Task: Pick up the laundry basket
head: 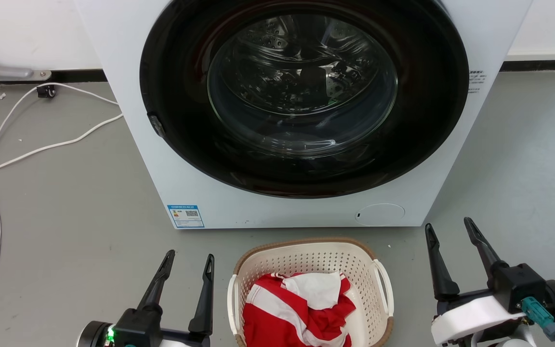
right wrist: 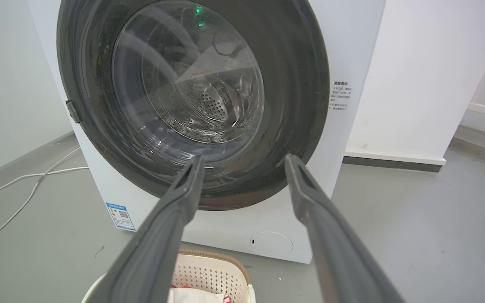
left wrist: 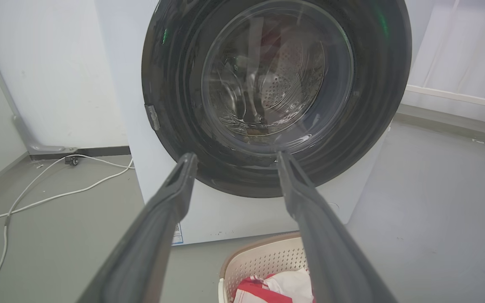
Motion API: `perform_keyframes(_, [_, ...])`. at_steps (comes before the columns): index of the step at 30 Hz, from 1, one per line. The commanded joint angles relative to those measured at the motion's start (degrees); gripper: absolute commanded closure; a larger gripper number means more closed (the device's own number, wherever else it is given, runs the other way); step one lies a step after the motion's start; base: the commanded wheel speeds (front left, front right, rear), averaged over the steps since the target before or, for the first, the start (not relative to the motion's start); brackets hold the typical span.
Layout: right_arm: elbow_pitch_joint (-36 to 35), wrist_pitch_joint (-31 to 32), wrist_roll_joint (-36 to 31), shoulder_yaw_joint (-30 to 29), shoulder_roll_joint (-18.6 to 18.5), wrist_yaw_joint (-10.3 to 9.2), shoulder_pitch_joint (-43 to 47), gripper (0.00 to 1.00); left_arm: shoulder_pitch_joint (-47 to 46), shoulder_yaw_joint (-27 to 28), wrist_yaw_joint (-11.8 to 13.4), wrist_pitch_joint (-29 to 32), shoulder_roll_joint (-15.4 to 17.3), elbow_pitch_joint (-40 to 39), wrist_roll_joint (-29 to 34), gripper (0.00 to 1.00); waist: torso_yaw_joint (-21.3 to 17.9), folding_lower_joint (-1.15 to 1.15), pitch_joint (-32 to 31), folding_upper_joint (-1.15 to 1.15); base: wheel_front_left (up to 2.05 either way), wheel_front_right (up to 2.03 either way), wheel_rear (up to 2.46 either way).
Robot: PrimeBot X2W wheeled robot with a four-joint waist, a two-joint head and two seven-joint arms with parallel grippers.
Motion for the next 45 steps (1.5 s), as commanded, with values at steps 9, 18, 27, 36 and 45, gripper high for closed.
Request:
perform_keyframes(9, [0.17, -1.38, -2.41, 0.25, -0.09, -0.02, -0.01, 0.00, 1.32, 2.28, -1.83, -1.36, -1.43, -0.14, 4.19, 0.00, -0.09, 0.00, -0.20, 0.00, 0.00, 0.00, 0.00])
perform_keyframes(18, [0.67, -1.37, -1.75, 0.23, -0.09, -0.02, -0.28, 0.00, 1.36, 3.09, -2.82, -1.31, -1.90, 0.34, 3.85, 0.00, -0.06, 0.00, -0.33, 0.00, 0.00, 0.00, 0.00])
perform_keyframes(27, [0.96, -1.36, -1.82, 0.51, -0.08, -0.02, -0.52, 0.00, 0.61, 3.51, -3.30, -1.30, -2.05, 1.19, 3.58, 0.00, -0.30, 0.00, 1.26, 0.00, 0.00, 0.00, 0.00])
perform_keyframes(36, [5.87, -1.35, -3.97, -0.25, -0.07, -0.02, -5.36, 0.00, -3.87, 4.21, -3.50, -1.30, -2.06, 6.26, 2.25, 0.00, -0.94, 0.00, 9.78, 0.00, 0.00, 0.00, 0.00])
perform_keyframes(45, [16.15, -0.97, -4.40, -1.36, -0.05, -0.02, -15.79, 0.00, -14.84, 5.87, -4.84, -1.30, -1.34, 18.37, 1.83, 0.00, -0.86, 0.00, 22.11, 0.00, 0.00, 0.00, 0.00])
